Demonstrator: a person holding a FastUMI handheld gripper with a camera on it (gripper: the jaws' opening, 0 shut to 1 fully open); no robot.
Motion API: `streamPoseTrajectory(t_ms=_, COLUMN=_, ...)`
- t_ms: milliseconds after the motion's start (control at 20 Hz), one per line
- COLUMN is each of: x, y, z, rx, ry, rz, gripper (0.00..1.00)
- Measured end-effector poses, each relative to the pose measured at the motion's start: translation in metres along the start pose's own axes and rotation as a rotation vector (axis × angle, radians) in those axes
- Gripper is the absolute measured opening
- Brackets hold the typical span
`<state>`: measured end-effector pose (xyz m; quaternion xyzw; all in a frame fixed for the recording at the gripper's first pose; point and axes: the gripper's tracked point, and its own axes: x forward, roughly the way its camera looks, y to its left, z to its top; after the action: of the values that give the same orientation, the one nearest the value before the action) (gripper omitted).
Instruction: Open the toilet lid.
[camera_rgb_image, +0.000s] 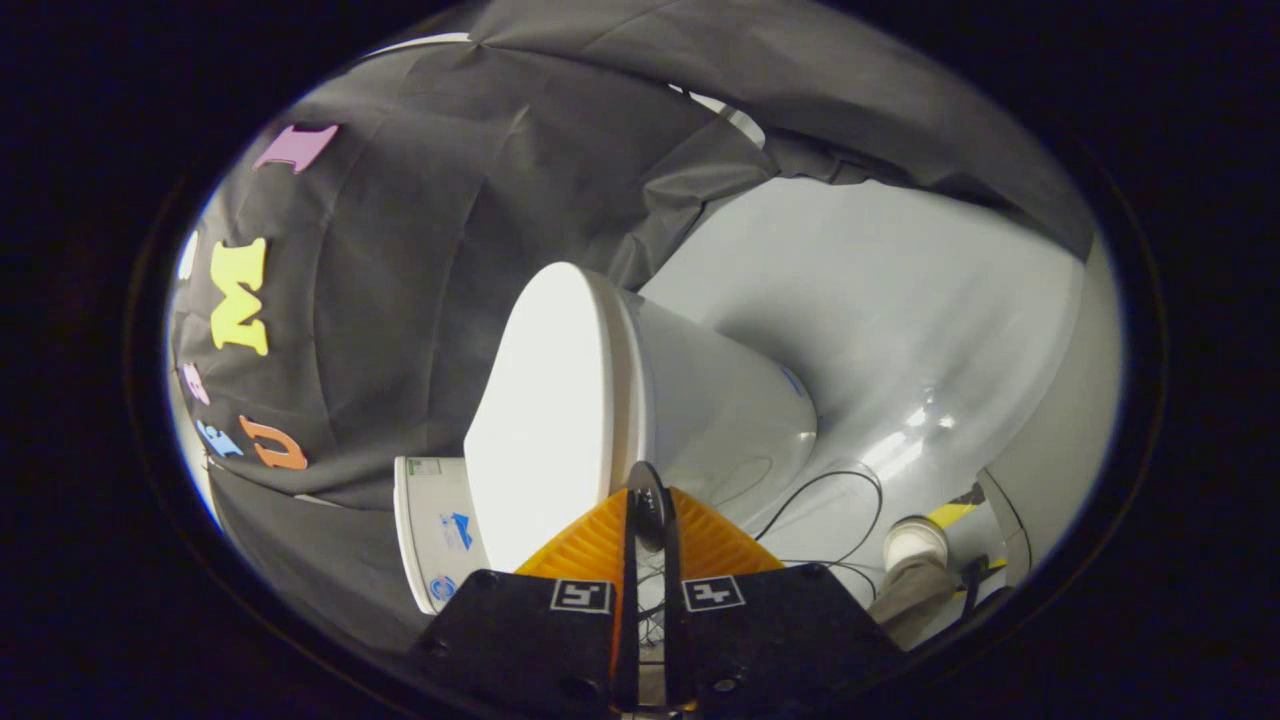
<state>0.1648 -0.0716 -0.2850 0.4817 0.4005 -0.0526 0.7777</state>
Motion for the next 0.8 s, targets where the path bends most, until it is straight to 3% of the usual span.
streamPoseTrajectory(t_ms=350, x=-0.019, y=0.030, z=0.002, rx=-0.089, ry=-0.032, rz=-0.024, gripper=0.11)
streamPoseTrajectory(t_ms=800, x=-0.039, y=0.069, z=0.003, rx=-0.108, ry=-0.084, rz=-0.006, gripper=0.11)
